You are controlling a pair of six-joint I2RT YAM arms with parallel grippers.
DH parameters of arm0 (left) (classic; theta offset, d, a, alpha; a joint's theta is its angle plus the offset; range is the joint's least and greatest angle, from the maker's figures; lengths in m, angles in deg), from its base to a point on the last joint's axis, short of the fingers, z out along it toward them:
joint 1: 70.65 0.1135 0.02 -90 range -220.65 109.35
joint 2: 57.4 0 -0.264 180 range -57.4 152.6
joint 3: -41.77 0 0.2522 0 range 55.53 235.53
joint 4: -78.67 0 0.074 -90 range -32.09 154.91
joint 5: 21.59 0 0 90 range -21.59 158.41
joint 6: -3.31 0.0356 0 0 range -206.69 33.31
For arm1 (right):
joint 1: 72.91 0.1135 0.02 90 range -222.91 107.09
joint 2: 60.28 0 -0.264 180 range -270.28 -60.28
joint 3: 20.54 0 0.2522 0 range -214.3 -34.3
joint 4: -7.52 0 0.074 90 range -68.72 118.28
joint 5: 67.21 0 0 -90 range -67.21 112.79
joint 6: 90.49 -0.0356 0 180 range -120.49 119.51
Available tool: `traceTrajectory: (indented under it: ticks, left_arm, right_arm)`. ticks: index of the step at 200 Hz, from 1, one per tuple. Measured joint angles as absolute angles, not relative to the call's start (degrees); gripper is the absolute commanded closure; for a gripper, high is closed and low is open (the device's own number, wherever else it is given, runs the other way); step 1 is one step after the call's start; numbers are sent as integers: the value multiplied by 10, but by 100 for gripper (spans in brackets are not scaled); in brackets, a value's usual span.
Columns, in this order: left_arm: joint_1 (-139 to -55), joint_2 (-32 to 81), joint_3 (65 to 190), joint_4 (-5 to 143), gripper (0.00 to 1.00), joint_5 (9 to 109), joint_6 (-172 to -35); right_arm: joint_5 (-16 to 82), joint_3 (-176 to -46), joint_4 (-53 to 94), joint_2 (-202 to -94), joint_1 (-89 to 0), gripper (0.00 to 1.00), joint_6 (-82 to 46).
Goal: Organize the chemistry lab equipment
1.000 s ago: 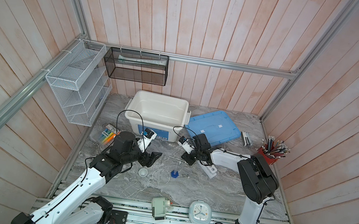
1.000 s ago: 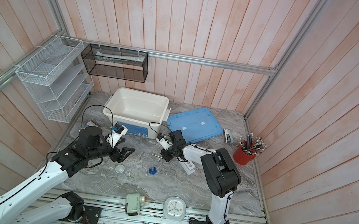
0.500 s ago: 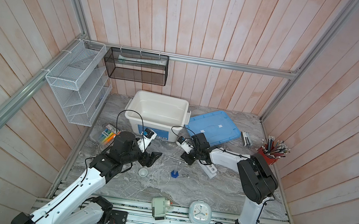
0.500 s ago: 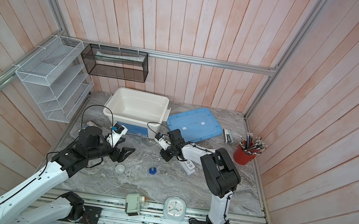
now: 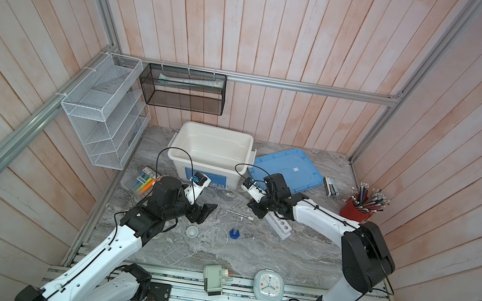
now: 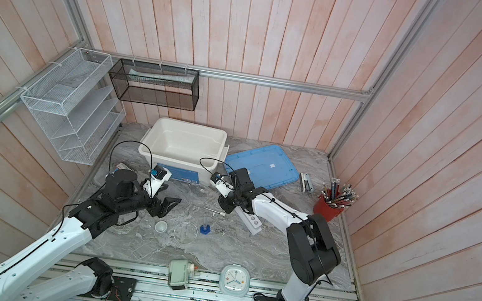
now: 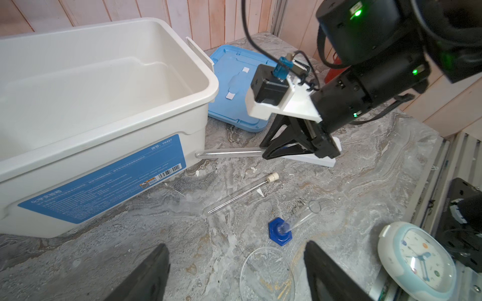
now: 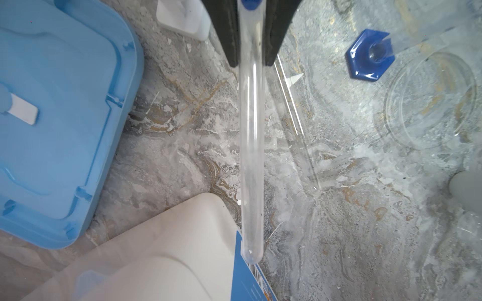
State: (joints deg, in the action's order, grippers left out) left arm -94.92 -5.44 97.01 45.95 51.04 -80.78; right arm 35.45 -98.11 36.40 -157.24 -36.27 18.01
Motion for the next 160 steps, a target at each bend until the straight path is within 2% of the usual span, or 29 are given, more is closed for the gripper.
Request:
traceTrajectory:
  ticks: [44,93,136,160]
  left_arm:
    - [-993,-50,1000,447,17,603,-734]
    - [-1073,-74,994,456,17,743,-573]
    - [-1125,-75,971,487,17,848,-447]
    - [-1156,-58,949,530,21,903,-378]
  right_arm:
    - [355,-981,417,-1501,-362,87,182]
    - [366,-981,437,-1414,-354,87,177]
    - [377,-994,466,-1399,-332,87,176]
    - [382,-1020,495,-1402,-320,87,176]
